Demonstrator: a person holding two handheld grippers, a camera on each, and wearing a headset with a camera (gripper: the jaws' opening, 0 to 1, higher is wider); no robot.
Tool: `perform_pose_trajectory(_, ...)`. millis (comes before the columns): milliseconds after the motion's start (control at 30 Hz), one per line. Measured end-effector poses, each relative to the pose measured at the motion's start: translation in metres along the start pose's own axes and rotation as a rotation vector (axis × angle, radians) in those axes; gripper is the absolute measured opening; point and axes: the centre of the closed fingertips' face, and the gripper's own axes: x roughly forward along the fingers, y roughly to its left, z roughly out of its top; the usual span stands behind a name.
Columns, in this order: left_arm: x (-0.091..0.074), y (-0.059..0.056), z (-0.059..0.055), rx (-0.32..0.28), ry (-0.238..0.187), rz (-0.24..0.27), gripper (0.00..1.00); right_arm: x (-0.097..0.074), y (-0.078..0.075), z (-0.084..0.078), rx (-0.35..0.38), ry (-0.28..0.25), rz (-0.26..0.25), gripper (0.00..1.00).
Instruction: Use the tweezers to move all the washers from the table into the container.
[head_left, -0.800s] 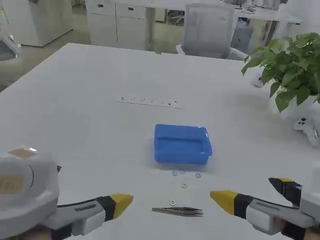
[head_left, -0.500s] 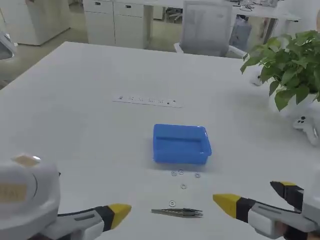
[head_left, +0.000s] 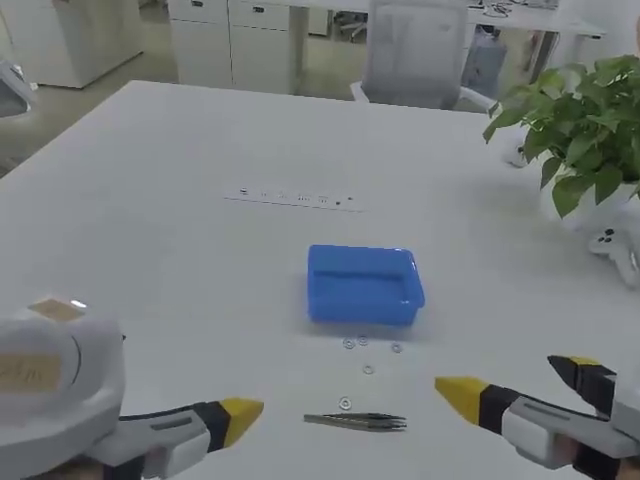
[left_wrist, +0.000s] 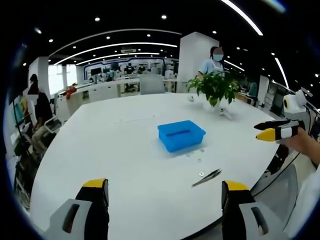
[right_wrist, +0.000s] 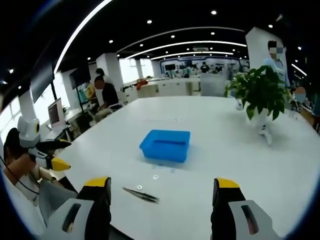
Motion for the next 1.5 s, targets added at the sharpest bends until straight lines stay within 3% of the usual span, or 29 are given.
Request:
perform_pose_trajectory(133,0.002,-0.003,0.001,0.005,0.004,-0.008,0.95,0.0,-0.003,0.001,0.024,-0.015,0.0,0.8)
perform_pose_trajectory(300,0.006,-0.004,0.003,0.036,0.007,-0.002,0.93,0.0,-0.009,0.005,-0.012,-0.029,-0.038,0.83)
perform_pose_trajectory(433,0.008,-0.003,0.009,0.037,-0.016,0.004,0.93,0.004,-0.009,0.007,-0.009,-0.028,-0.019,0.84)
perform_pose_trajectory(600,0.014,-0.007,0.007,0.038,-0.01,-0.015,0.93,0.008,-0.009,0.003,-0.012,-0.007,-0.015,0.84)
perform_pose_trajectory(633,0.015,-0.007,0.007,0.042,-0.013,-0.014,0.92,0.009,-0.008,0.002,-0.011,-0.006,-0.012,0.84)
perform_pose_trajectory(733,0.018,-0.009,0.017,0.052,-0.077,-0.011,0.9,0.01,-0.005,-0.004,-0.006,0.011,-0.008,0.84)
perform_pose_trajectory(967,0.032,-0.018,0.021,0.113,-0.08,-0.048,0.87,0.011,-0.011,-0.007,0.009,0.012,-0.022,0.84)
perform_pose_trajectory(1067,0.042,-0.022,0.015,0.123,-0.048,-0.081,0.86,0.014,-0.013,-0.007,0.013,0.011,-0.028,0.83)
perform_pose_trajectory(1167,0.052,-0.028,0.009,0.178,-0.019,-0.117,0.82,0.02,-0.015,-0.012,0.003,0.037,-0.033,0.83)
perform_pose_trajectory(1300,0.067,-0.037,0.0,0.275,0.023,-0.182,0.67,0.023,-0.016,-0.017,-0.014,0.062,-0.037,0.82)
perform_pose_trajectory(1367,0.073,-0.045,-0.009,0.34,0.071,-0.224,0.64,0.024,-0.018,-0.021,-0.008,0.073,-0.036,0.82)
perform_pose_trajectory(1500,0.088,-0.057,-0.025,0.445,0.127,-0.278,0.46,0.025,-0.022,-0.029,0.002,0.1,-0.042,0.82)
